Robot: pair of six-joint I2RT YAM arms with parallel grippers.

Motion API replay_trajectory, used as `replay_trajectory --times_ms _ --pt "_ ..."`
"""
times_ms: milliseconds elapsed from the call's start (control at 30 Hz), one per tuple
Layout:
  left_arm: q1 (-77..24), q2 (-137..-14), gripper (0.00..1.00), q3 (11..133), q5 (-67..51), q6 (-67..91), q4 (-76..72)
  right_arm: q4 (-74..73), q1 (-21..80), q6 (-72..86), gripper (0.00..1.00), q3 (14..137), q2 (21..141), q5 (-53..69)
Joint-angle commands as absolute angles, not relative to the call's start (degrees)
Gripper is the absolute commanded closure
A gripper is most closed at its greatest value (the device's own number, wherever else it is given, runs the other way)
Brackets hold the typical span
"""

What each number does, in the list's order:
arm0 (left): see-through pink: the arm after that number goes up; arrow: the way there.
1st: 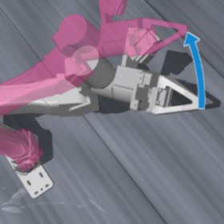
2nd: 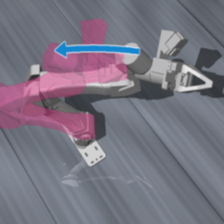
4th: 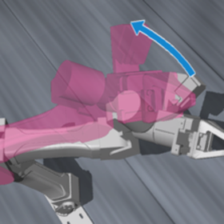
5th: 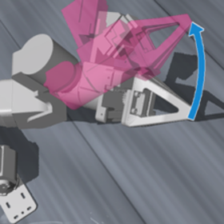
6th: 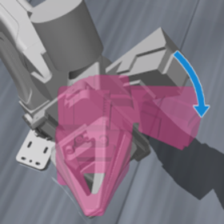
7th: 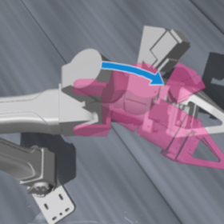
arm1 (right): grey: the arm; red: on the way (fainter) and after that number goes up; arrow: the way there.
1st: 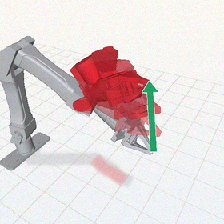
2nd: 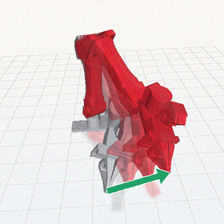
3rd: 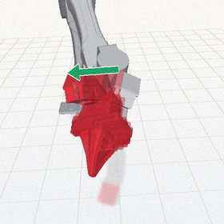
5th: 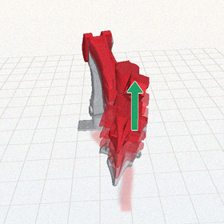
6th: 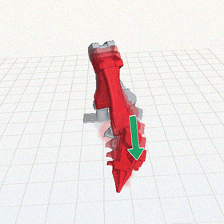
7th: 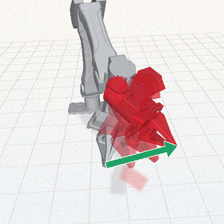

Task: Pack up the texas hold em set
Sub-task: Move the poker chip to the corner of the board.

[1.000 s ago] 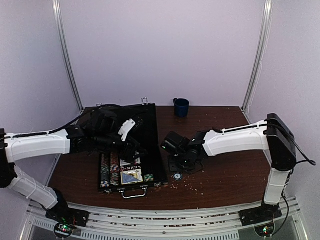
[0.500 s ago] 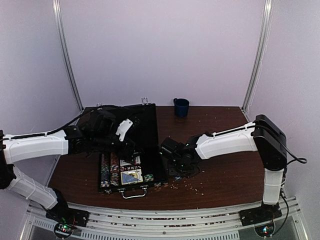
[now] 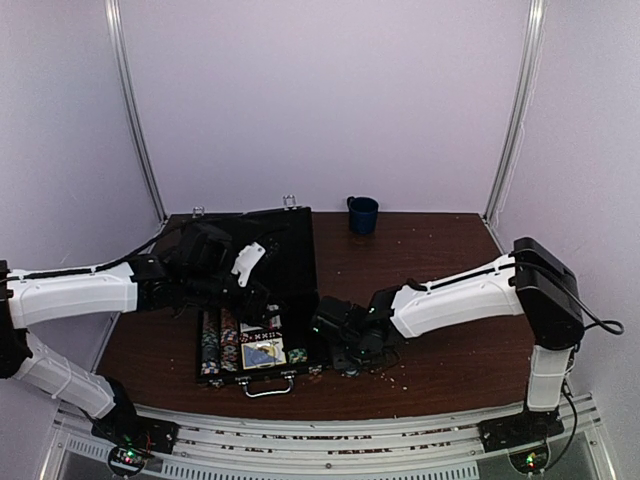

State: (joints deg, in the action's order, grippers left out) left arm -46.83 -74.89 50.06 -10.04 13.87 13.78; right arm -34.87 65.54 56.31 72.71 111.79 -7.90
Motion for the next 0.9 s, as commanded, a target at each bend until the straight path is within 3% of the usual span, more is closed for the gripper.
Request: replay_trajectory --times_ms 0,867 --pt "-47.02 -73.69 0.33 49.0 -10.13 14.5 12.2 -36.74 69.86 62.36 0.73 68.68 111.04 -2.66" --pt "-47.02 -72.62 0.33 45.85 -11.5 15.81 11.53 -36.47 79.27 68.44 0.74 68.81 110.75 2.06"
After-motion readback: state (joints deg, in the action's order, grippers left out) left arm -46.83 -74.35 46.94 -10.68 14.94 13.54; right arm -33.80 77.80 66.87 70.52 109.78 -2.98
